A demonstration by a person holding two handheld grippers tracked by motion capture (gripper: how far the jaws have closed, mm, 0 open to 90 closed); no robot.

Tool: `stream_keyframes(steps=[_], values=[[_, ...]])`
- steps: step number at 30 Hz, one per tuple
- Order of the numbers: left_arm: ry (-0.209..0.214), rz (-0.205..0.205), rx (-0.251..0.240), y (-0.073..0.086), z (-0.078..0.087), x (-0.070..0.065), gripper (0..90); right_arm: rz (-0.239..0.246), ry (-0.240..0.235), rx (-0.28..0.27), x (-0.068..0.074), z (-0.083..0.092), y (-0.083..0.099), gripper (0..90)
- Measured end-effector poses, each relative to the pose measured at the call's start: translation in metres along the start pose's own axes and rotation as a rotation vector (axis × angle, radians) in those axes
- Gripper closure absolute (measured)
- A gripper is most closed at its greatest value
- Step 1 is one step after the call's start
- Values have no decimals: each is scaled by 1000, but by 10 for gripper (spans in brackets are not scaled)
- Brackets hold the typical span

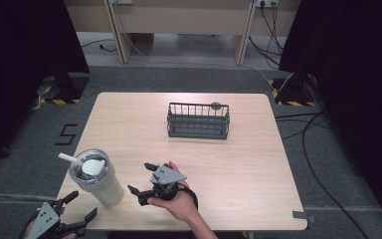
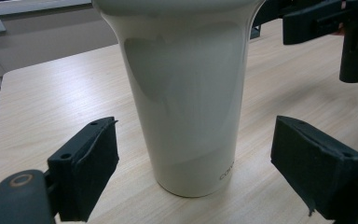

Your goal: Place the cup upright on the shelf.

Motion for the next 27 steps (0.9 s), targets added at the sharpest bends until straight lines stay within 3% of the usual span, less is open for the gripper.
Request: stream_keyframes(steps=[7,27], values=[[-6,1,2,1,3,-1,142,8,-60,-1,14,-17,-3,151],[-25,15,5,4,12,-1,142,30,-144,46,38,-59,5,151]])
Point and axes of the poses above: each handheld gripper's, and its own axes: z roughly backward along the jaws, y roughly out of its underside, x roughly to its left, the point moved 4 cm from there along -z, roughly forward along the jaws, and after that the axes turned 4 degrees about z, right-handed, at the moved point
